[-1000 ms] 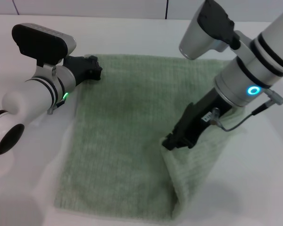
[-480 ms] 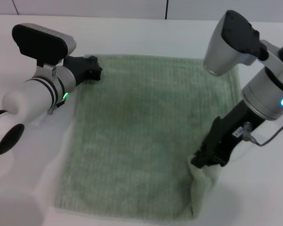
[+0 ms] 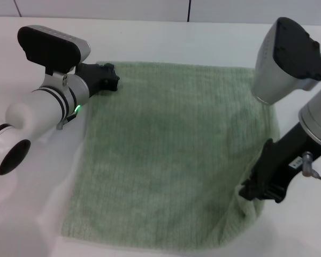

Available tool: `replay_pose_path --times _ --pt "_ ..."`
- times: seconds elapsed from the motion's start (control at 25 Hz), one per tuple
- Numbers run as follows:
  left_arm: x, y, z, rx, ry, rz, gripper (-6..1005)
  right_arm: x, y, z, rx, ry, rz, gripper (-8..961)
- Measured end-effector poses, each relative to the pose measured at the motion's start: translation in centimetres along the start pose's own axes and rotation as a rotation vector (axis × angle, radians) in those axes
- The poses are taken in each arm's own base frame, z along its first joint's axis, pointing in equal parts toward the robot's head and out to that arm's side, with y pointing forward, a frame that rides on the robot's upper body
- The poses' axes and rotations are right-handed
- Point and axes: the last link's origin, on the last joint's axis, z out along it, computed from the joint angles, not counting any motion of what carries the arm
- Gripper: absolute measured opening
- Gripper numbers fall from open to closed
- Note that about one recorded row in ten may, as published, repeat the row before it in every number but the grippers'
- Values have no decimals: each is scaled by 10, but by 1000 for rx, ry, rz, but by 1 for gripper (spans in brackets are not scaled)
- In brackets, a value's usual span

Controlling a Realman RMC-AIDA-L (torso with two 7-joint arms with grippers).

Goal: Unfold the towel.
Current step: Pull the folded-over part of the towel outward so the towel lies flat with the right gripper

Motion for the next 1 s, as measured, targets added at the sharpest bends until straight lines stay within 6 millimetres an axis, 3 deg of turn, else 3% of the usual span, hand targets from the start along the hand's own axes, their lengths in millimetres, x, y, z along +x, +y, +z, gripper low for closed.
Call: replay_pose_path --times 1.0 --pt "1 3 0 -5 -4 3 44 27 10 7 39 168 56 29"
